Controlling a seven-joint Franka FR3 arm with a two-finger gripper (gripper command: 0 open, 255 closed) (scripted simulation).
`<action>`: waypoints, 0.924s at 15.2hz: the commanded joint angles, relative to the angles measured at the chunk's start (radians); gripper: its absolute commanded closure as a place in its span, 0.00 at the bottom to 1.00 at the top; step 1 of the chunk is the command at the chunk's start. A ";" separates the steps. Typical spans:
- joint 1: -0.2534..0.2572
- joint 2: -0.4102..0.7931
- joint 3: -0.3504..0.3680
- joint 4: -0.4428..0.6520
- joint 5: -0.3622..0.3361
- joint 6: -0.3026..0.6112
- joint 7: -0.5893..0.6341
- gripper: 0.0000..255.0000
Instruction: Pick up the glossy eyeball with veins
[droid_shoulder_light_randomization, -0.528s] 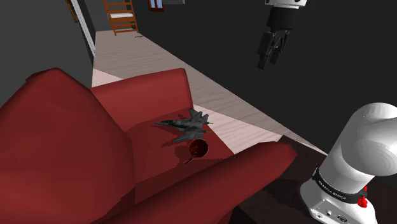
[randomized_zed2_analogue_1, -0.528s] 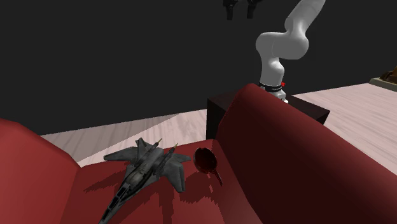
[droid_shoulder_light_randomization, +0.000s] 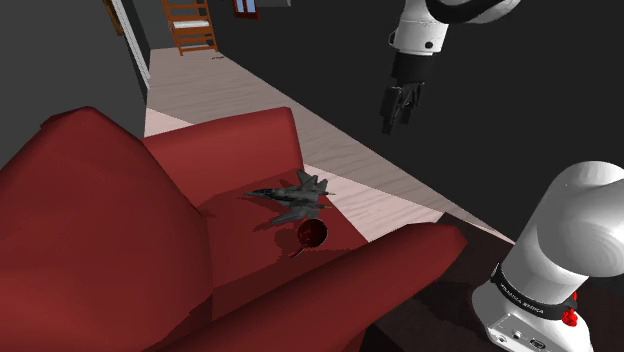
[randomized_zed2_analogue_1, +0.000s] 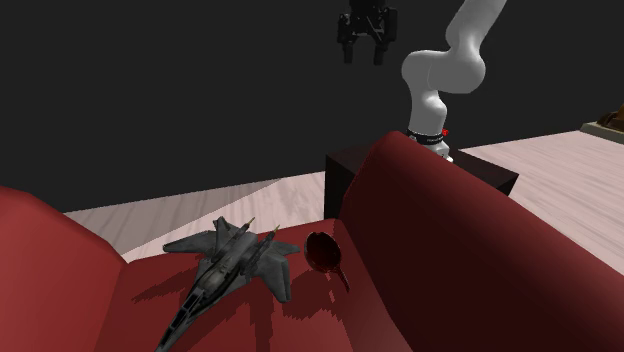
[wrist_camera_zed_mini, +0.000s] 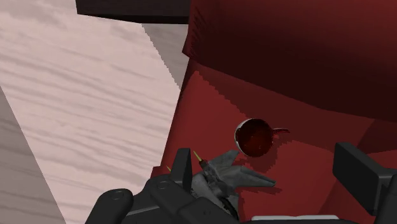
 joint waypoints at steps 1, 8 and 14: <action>0.006 0.052 0.003 -0.021 0.003 0.068 -0.010 0.00; 0.029 0.267 0.015 -0.057 0.017 0.294 -0.047 0.00; 0.048 0.487 0.025 -0.033 0.029 0.471 -0.079 0.00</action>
